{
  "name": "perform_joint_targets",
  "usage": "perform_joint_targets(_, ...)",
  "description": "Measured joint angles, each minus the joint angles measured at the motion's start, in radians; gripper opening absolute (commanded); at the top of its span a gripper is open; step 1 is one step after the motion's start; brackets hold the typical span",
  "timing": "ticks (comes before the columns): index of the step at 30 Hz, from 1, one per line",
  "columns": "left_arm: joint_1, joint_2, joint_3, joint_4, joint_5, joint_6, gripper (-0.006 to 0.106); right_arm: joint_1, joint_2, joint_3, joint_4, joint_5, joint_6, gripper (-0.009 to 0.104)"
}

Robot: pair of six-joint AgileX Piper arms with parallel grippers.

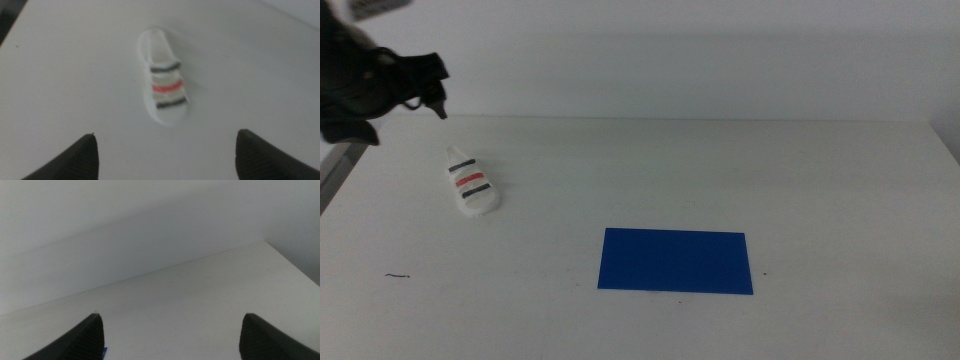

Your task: Use one arm to grab the shoe from the table and place it on the mat.

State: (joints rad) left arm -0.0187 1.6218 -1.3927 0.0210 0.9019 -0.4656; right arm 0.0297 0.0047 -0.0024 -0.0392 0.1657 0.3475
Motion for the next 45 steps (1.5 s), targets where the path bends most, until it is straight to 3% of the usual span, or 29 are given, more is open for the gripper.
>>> perform_joint_targets(12,0.0,0.58,-0.515,0.038,0.205,-0.112,0.092,0.0,0.0,0.0,0.0,0.0,0.0,0.079)
perform_joint_targets(16,0.0,0.656,-0.55,0.002,0.209,-0.114,0.082,0.0,0.0,0.0,0.0,0.0,0.0,0.079)
perform_joint_targets(19,0.0,0.678,-0.552,-0.029,0.205,-0.114,0.066,0.0,0.0,0.0,0.0,0.0,0.0,0.079)
perform_joint_targets(25,-0.001,0.687,-0.556,-0.059,0.206,-0.126,0.01,0.0,0.0,0.0,0.0,0.0,0.0,0.079)
perform_joint_targets(27,-0.013,0.68,-0.567,-0.058,0.242,-0.136,-0.002,0.0,0.0,0.0,0.0,0.0,0.0,0.079)
perform_joint_targets(33,-0.159,0.627,-0.673,-0.021,0.307,-0.17,0.001,0.0,0.0,0.0,0.0,0.0,0.0,0.079)
perform_joint_targets(39,-0.436,0.598,-0.699,-0.061,0.307,-0.28,0.009,0.0,0.0,0.0,0.0,0.0,0.0,0.079)
perform_joint_targets(45,-0.653,0.606,-0.699,-0.048,0.316,-0.372,0.012,0.0,0.0,0.0,0.0,0.0,0.0,0.079)
